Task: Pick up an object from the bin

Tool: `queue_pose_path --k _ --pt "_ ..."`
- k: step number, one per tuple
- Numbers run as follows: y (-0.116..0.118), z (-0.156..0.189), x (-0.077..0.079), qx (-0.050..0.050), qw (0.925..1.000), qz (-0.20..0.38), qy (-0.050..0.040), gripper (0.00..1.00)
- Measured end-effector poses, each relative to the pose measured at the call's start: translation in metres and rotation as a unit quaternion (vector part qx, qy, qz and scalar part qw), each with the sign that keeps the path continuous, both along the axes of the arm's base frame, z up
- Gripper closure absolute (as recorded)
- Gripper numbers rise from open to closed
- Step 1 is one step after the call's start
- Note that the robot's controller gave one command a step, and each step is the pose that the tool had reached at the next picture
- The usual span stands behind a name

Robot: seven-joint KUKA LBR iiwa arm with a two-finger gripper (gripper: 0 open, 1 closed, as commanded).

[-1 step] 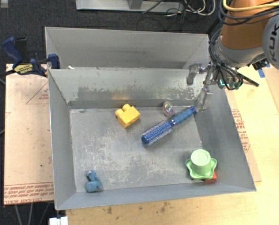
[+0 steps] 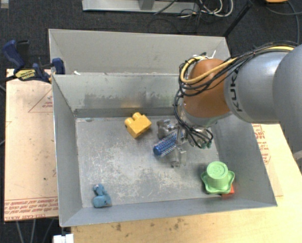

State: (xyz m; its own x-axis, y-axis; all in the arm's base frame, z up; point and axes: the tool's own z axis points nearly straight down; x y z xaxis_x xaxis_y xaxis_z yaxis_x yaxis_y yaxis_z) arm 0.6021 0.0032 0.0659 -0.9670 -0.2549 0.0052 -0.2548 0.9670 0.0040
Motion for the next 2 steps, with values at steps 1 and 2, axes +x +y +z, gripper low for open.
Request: queue_pose_path --k 1,2 --pt "-0.013 0.035 0.006 -0.001 0.9983 0.059 -0.0058 0.0" --pt "-0.028 0.034 0.012 -0.001 0.9956 0.094 -0.0051 0.0"
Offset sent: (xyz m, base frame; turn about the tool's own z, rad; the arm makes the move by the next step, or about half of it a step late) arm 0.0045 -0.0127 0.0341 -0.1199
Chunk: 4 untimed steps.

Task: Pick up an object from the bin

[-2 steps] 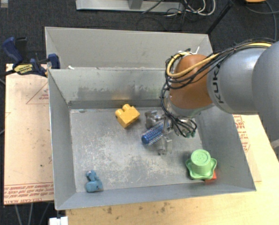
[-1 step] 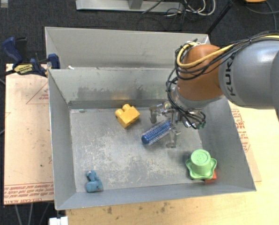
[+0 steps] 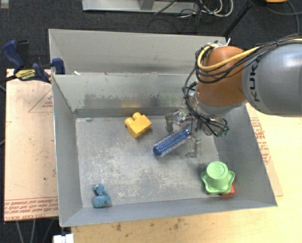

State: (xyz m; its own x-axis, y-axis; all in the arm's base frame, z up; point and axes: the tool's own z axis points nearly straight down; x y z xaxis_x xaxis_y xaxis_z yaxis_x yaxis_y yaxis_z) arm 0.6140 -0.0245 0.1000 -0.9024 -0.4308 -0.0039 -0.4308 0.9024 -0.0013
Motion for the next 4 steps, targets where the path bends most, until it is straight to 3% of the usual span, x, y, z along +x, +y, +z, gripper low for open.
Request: queue_pose_path --k 1,2,3,4 --pt "0.0097 -0.0309 0.0052 0.0 0.9964 0.085 0.0017 0.0" --pt "0.0103 -0.0306 0.0059 0.001 0.9965 0.084 0.0007 0.0" --pt "0.0102 -0.0306 0.0057 0.001 0.9965 0.083 0.0006 1.0" --pt "0.0108 -0.027 0.0062 0.001 0.9966 0.082 0.001 1.0"
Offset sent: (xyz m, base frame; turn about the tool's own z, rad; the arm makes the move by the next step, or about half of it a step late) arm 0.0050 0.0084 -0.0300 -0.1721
